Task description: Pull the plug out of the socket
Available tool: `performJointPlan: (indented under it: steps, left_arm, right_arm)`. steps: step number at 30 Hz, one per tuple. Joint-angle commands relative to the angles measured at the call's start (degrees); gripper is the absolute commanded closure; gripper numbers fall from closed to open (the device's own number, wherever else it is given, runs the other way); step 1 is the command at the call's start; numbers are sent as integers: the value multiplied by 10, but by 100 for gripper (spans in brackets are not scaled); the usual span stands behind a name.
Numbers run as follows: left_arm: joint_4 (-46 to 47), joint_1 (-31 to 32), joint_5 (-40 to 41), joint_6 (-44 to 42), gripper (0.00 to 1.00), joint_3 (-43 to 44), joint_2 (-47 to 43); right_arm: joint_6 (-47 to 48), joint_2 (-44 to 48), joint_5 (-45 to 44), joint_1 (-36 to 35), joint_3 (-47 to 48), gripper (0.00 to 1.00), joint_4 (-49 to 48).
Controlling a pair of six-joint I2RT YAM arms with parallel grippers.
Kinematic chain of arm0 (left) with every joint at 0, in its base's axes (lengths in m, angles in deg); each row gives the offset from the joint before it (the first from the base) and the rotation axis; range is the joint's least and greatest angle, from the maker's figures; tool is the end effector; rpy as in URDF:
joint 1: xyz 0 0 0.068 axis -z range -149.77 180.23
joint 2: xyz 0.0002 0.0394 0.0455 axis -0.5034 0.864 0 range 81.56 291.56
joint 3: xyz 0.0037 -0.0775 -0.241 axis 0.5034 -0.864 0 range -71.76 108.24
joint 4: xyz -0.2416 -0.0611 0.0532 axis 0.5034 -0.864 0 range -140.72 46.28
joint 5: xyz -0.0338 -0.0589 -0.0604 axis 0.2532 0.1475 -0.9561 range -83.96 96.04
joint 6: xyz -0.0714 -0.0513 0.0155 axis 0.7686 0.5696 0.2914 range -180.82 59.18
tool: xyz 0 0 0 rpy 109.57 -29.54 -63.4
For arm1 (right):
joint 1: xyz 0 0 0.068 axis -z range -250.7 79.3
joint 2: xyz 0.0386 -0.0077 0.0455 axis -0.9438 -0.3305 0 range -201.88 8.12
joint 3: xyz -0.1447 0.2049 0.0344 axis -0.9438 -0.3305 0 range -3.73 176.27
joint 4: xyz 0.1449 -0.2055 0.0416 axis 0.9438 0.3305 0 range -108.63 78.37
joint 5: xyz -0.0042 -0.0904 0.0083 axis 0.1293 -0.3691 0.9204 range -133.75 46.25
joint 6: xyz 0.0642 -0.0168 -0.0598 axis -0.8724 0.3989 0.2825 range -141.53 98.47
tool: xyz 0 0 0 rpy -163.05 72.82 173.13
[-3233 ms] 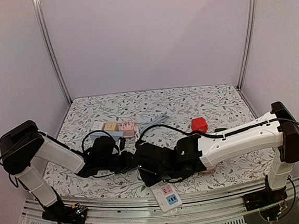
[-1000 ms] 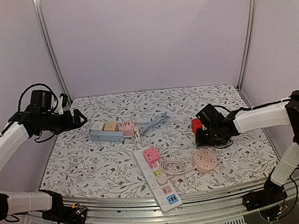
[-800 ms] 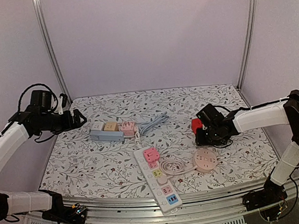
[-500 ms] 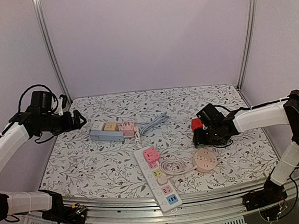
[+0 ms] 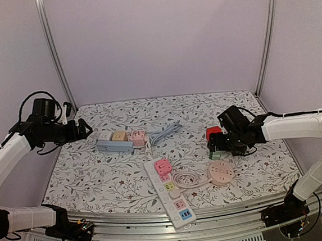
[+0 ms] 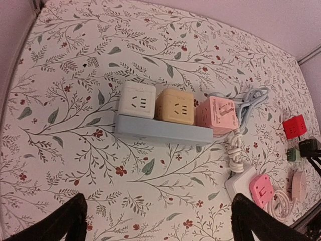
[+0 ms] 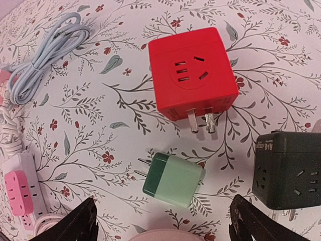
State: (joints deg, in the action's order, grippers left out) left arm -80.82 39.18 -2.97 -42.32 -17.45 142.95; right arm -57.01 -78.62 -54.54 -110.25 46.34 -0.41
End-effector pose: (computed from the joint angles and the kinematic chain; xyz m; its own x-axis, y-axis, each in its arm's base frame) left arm 0.2513 -0.0521 0.2514 -0.7368 -0.2012 -0.6454 0.0325 0.9430 -0.3311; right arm 0.2565 0.1925 0.1382 -0.8285 0.0553 -0.5572 -0.0757 0.9749 0.2093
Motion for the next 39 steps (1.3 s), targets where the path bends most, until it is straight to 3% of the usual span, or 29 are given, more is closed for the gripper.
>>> performJointPlan:
  steps: [1,9,21,29,39]
  left_arm:
    - [10,3,-4,4,2,-12,-8]
    - [45,83,19,83,3,-62,-26]
    - [169,256,47,233,3,-180,-17]
    - [239,318,62,293,3,-210,18]
    - [303,377,87,355,3,-217,71]
  right_arm:
    - [13,44,8,4,-1,10,45]
    - [10,104,12,-44,16,9,89]
    - [-44,96,-60,-212,67,9,124]
    - [-91,25,-120,-306,110,10,146]
    - [-68,-139,-103,-394,237,15,143]
